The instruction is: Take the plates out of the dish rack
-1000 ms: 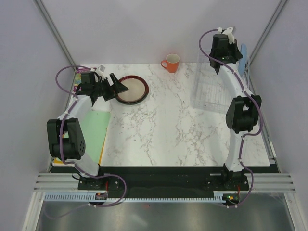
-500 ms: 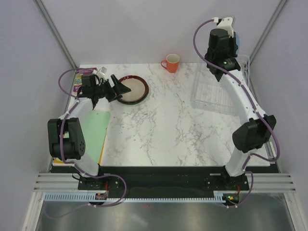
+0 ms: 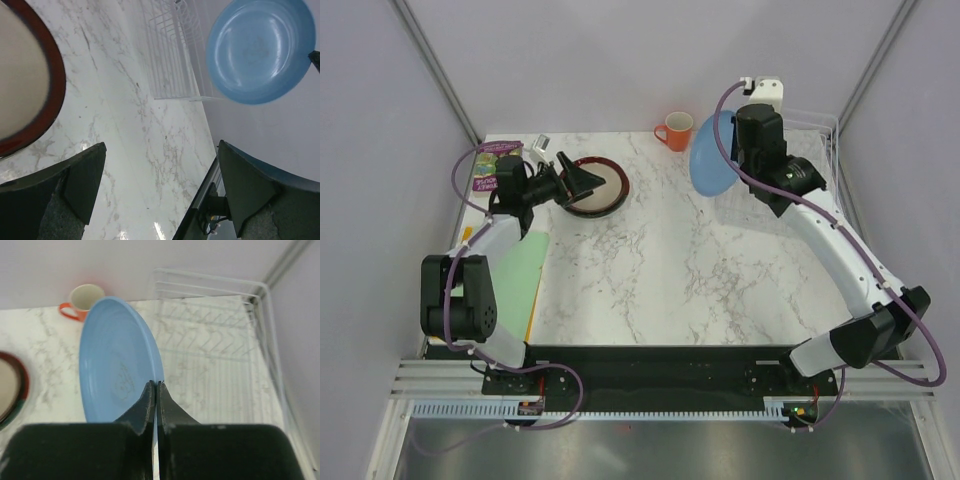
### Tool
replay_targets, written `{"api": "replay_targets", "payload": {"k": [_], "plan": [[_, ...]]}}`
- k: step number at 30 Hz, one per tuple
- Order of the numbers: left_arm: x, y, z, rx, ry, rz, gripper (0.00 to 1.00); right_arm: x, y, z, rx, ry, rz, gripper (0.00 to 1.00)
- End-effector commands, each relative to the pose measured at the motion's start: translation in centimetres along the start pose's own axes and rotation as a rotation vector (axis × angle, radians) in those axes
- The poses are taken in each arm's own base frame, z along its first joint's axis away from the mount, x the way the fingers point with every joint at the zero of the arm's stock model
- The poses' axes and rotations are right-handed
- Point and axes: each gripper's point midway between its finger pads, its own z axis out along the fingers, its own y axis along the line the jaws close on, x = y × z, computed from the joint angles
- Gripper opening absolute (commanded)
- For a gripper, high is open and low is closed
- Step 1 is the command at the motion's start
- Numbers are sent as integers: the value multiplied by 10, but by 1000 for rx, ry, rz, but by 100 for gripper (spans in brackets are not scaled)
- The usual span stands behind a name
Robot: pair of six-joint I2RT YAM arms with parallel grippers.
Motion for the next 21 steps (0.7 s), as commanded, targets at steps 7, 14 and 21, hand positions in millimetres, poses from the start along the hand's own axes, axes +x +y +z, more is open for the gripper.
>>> {"api": "replay_targets", "payload": {"k": [7, 14, 21], "plan": [[10, -56, 26, 144, 2, 55, 100, 1, 74, -50, -319, 10, 183, 0], [29, -48, 45, 135, 26, 31, 100, 0, 96, -66, -396, 8, 208, 0], [51, -35, 54, 132, 56, -13, 100, 22, 106, -63, -384, 41, 181, 0]]}}
